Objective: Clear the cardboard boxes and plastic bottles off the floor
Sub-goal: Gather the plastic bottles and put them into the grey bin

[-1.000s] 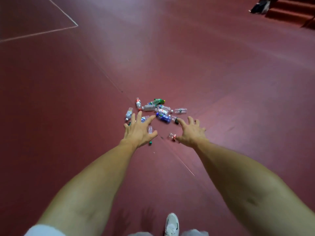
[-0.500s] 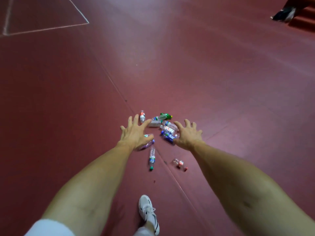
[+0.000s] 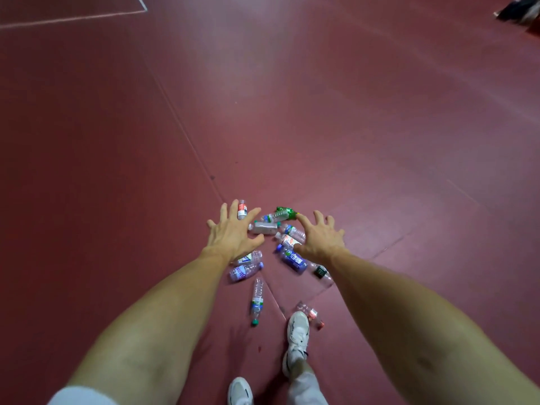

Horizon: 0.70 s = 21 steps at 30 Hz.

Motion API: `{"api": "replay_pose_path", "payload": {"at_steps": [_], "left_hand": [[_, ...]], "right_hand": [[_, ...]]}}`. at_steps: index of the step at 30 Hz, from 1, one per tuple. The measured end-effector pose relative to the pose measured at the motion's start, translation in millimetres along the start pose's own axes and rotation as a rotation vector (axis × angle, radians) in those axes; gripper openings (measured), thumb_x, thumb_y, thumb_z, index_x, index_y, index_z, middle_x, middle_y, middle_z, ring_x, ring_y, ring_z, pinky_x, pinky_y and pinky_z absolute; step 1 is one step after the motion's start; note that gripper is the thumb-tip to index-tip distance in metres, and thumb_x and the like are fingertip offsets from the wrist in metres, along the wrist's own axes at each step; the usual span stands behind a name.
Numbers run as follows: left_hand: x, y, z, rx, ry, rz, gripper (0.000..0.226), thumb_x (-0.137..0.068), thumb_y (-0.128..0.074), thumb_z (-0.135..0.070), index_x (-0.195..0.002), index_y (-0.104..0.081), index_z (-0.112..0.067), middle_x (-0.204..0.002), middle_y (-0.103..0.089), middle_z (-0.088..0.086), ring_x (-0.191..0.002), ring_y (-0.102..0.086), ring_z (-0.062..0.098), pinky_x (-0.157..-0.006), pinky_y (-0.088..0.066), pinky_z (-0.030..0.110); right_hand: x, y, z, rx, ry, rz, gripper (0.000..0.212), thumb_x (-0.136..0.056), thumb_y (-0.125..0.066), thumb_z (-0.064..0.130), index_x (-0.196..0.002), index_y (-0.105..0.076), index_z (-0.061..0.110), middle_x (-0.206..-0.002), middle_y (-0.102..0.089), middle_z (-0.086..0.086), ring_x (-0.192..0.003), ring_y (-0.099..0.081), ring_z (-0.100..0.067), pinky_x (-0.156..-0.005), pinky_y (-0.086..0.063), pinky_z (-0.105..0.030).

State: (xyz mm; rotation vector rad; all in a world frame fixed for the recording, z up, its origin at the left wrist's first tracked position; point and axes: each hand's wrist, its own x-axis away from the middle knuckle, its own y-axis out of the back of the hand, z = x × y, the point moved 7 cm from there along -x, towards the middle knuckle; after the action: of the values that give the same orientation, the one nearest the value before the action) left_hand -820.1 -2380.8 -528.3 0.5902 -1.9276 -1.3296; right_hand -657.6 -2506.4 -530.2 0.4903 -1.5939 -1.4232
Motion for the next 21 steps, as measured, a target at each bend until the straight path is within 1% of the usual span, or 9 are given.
{"api": "replay_pose_path", "payload": {"at_steps": [6, 10, 14, 18, 21], "left_hand": [[-82.5, -19.2, -0.4, 0.01, 0.072, 0.06, 0.074, -0.09, -0.051, -0.058, -0.155, -0.017, -0.047, -0.166, 0.002, 0.01, -0.152, 0.002, 0.034, -0.113, -0.021, 0.065], [-148.8, -65.7, 7.5, 0.042, 0.099, 0.06, 0.074, -0.089, -0.052, -0.058, -0.154, -0.019, -0.047, -0.166, 0.0, 0.009, -0.152, 0.002, 0.033, -0.113, -0.021, 0.063], [-205.8, -150.2, 32.2, 0.056, 0.11, 0.065, 0.074, -0.087, -0.055, -0.058, -0.152, -0.02, -0.049, -0.166, 0.0, 0.007, -0.152, 0.0, 0.032, -0.113, -0.02, 0.061], [-259.9, -256.7, 70.6, 0.034, 0.095, 0.07, 0.078, -0.085, -0.058, -0.061, -0.152, -0.019, -0.051, -0.165, 0.0, 0.008, -0.151, 0.0, 0.034, -0.113, -0.022, 0.062], [-295.2, -346.2, 102.1, 0.018, 0.084, 0.106, 0.083, -0.082, -0.058, -0.066, -0.152, -0.016, -0.053, -0.166, 0.004, 0.008, -0.152, 0.004, 0.033, -0.115, -0.02, 0.065]], "right_hand": [[-104.2, -8.5, -10.9, 0.012, 0.08, 0.056, 0.072, -0.088, -0.06, 0.051, -0.149, -0.024, 0.039, -0.154, -0.022, -0.009, -0.136, -0.026, -0.036, -0.1, -0.037, -0.055], [-177.4, -50.5, -18.9, 0.037, 0.11, 0.081, 0.073, -0.089, -0.059, 0.054, -0.15, -0.023, 0.039, -0.153, -0.023, -0.008, -0.134, -0.028, -0.035, -0.098, -0.038, -0.054], [-242.8, -134.3, -23.6, 0.071, 0.107, 0.123, 0.075, -0.089, -0.058, 0.057, -0.151, -0.019, 0.041, -0.157, -0.017, -0.007, -0.139, -0.023, -0.037, -0.101, -0.037, -0.057], [-301.5, -241.4, -20.6, 0.09, 0.129, 0.144, 0.075, -0.085, -0.062, 0.048, -0.15, -0.025, 0.037, -0.152, -0.022, -0.007, -0.135, -0.027, -0.036, -0.098, -0.038, -0.054], [-343.8, -330.5, -21.8, 0.097, 0.12, 0.147, 0.079, -0.085, -0.062, 0.05, -0.152, -0.022, 0.038, -0.156, -0.018, -0.007, -0.14, -0.023, -0.036, -0.103, -0.035, -0.055]]}}
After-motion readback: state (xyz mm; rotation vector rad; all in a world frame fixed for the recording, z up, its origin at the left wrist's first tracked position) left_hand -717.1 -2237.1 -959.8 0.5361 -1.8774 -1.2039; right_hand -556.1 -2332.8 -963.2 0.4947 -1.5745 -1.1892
